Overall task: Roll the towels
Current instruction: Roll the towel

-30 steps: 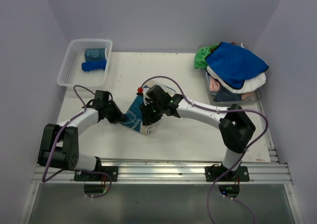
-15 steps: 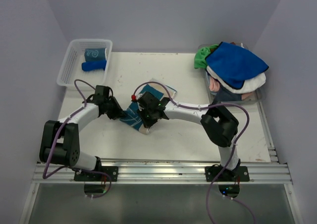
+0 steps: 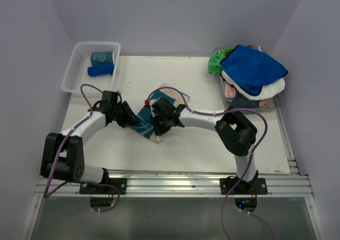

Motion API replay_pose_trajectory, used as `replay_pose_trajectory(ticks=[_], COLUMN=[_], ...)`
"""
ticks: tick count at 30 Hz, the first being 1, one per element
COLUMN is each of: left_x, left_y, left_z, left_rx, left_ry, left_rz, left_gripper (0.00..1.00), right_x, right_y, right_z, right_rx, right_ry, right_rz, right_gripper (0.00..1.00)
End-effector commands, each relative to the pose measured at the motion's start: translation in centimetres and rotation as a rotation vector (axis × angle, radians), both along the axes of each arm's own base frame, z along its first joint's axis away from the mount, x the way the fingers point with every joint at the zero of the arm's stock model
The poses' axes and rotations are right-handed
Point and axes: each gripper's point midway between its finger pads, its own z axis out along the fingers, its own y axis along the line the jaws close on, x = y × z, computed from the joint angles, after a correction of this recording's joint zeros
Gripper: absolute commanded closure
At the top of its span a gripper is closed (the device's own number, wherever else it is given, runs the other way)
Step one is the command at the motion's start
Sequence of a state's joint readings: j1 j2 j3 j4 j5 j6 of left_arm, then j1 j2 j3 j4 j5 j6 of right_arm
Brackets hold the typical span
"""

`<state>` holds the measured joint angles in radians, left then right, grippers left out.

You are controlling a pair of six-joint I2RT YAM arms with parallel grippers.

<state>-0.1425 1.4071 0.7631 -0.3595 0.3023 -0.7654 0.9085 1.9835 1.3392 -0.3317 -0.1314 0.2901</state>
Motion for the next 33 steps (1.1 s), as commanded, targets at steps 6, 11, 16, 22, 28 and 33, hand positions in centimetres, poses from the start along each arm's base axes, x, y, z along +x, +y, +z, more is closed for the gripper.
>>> replay_pose_trajectory(ticks=[6, 11, 16, 22, 28, 33], left_x=[2.3, 2.9, 2.5, 2.2, 2.0, 2.2], left_y=[-1.5, -1.5, -1.5, -1.1, -1.0, -1.0], left_z=[-0.2, -2.2, -3.4, -3.8, -3.9, -3.8], left_rx=[-0.044, -0.026, -0.018, 0.007, 0.016, 0.019], left_ry=[-0.052, -0.003, 0.054, 0.075, 0.082, 0.082], left_rz=[-0.010, -0.003, -0.010, -0.021, -0.025, -0.025], left_gripper=[0.62, 0.63, 0.63, 0.64, 0.64, 0.64], right_x=[-0.3, 0.0, 1.1, 0.7, 0.1, 0.9], right_y=[-1.8, -1.8, -2.2, -1.0, 0.7, 1.2], right_z=[-1.8, -0.3, 2.5, 5.5, 5.1, 3.8], right_rx=[-0.056, -0.037, -0.051, -0.073, -0.106, -0.182], right_ry=[0.016, -0.014, -0.120, -0.300, -0.433, -0.536], right_rz=[-0.012, -0.011, -0.039, 0.029, 0.138, 0.204], right_gripper=[0.87, 0.88, 0.76, 0.47, 0.34, 0.33])
